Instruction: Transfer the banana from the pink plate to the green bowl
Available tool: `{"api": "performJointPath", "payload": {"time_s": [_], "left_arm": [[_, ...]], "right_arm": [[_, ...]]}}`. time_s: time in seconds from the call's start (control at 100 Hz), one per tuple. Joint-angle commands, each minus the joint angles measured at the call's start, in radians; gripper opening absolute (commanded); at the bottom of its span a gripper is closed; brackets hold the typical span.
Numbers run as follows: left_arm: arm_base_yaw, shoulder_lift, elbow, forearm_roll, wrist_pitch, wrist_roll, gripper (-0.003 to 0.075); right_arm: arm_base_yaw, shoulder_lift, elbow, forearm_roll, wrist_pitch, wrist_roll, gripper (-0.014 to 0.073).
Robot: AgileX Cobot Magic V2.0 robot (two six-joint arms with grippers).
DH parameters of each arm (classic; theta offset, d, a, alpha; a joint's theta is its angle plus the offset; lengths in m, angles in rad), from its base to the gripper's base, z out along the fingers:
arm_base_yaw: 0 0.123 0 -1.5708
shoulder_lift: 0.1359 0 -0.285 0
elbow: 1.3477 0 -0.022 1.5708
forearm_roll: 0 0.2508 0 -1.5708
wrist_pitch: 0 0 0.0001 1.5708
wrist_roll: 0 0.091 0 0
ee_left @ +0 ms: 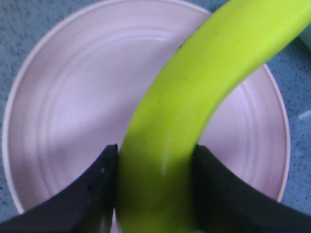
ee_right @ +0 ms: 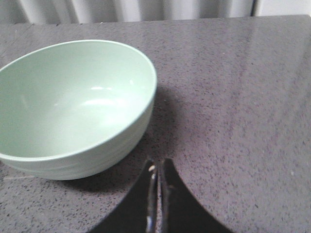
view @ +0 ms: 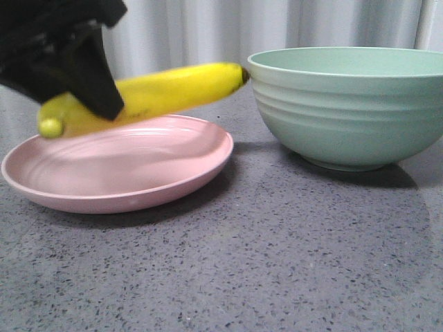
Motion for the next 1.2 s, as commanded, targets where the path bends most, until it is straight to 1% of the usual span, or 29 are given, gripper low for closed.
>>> {"api": "performJointPath", "payload": {"time_s": [0.0,0.05,0.1,0.17,0.18,0.19,0.26,0.32,0.47,0.56,0.7,0.79,0.96,1.06,1.19], "left_arm": [[-0.006,-0.049,-0.073,0.02,-0.029,-0.001,-0.0019],[-0.006,-0.058,-0.095,0.038,-0.024,-0.001,-0.0019],[-0.006,-0.069,-0.116,0.056,-0.014,-0.001,-0.0019],[-0.006,-0.089,-0.141,0.101,-0.007,0.008,-0.0019],[-0.009,-0.092,-0.143,0.109,-0.007,0.011,-0.0019],[-0.009,-0.094,-0.147,0.112,-0.007,0.022,-0.0019],[-0.012,-0.107,-0.166,0.114,-0.002,0.093,-0.0019],[-0.012,-0.113,-0.179,0.11,0.007,0.14,-0.0019],[-0.032,-0.113,-0.196,0.11,0.026,0.265,-0.0019],[-0.072,-0.113,-0.196,0.112,0.02,0.332,-0.0019],[-0.132,-0.113,-0.196,0.138,0.011,0.357,-0.0019],[-0.158,-0.113,-0.196,0.146,0.008,0.359,-0.0019],[-0.188,-0.113,-0.197,0.151,0.008,0.361,-0.0019],[-0.191,-0.113,-0.197,0.151,0.008,0.361,-0.0019],[-0.191,-0.113,-0.197,0.149,0.01,0.361,-0.0019]], "right_arm": [[0.029,0.04,-0.088,-0.014,-0.018,-0.052,-0.0058],[0.054,0.062,-0.136,-0.01,0.018,-0.077,-0.0025],[0.084,0.088,-0.183,0.005,0.06,-0.113,0.0029],[0.134,0.13,-0.255,0.036,0.115,-0.18,0.0131],[0.144,0.144,-0.27,0.044,0.125,-0.193,0.016],[0.15,0.144,-0.277,0.048,0.129,-0.2,0.016],[0.21,0.2,-0.356,0.082,0.178,-0.26,0.0251],[0.255,0.247,-0.423,0.091,0.213,-0.305,0.0285],[0.366,0.399,-0.614,0.091,0.339,-0.415,0.0294],[0.431,0.503,-0.712,0.086,0.417,-0.424,0.0294],[0.529,0.667,-0.872,0.062,0.536,-0.424,0.0294],[0.571,0.754,-0.955,0.061,0.594,-0.424,0.0294],[0.616,0.9,-1.096,0.061,0.694,-0.422,0.03],[0.627,0.955,-1.14,0.056,0.704,-0.422,0.0317],[0.631,0.99,-1.151,-0.036,0.706,-0.422,0.0318]]}}
